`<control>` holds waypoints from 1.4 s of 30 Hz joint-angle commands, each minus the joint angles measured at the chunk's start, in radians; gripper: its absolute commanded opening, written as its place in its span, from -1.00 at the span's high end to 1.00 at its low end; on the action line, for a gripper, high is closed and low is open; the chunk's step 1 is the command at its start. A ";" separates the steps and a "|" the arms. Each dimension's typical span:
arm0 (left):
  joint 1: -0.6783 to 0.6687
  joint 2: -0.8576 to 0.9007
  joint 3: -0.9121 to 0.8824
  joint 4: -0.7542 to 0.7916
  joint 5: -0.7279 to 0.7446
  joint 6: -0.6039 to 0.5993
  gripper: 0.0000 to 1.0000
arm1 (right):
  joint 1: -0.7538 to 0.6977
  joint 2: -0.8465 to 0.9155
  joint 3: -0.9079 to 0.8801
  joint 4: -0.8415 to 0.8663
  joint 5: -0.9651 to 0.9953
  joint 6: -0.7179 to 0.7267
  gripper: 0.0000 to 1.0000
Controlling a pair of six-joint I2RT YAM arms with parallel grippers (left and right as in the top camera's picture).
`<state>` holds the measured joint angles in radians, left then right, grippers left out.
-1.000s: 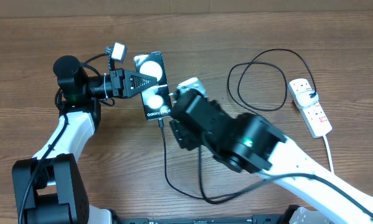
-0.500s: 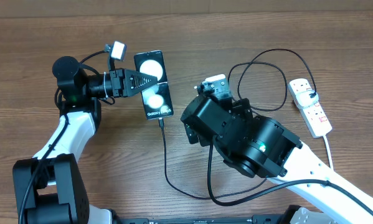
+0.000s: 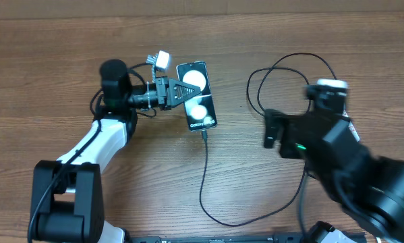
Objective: Plug charger to phone and switch on socket
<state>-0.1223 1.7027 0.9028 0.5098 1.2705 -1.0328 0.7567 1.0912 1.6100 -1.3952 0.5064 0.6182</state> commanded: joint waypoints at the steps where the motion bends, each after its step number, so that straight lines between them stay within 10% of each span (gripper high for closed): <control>1: -0.050 0.033 0.038 -0.084 -0.184 0.126 0.92 | -0.023 -0.039 0.022 -0.006 0.012 0.011 -1.00; 13: -0.074 0.383 0.362 -0.711 0.089 0.702 0.92 | -0.024 -0.057 0.022 -0.052 0.012 0.011 -1.00; 21: -0.037 0.420 0.364 -1.176 -0.417 0.996 0.92 | -0.024 -0.057 0.022 -0.047 0.014 0.011 -0.99; 26: -0.036 0.420 0.364 -1.255 -0.442 1.175 0.92 | -0.024 -0.057 0.022 -0.027 0.014 0.011 -1.00; 42: -0.035 0.420 0.362 -1.178 -0.526 1.025 0.71 | -0.024 -0.057 0.022 -0.010 0.013 0.011 -1.00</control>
<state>-0.1509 2.1246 1.2591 -0.6758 0.8921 0.0303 0.7391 1.0405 1.6112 -1.4128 0.5056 0.6250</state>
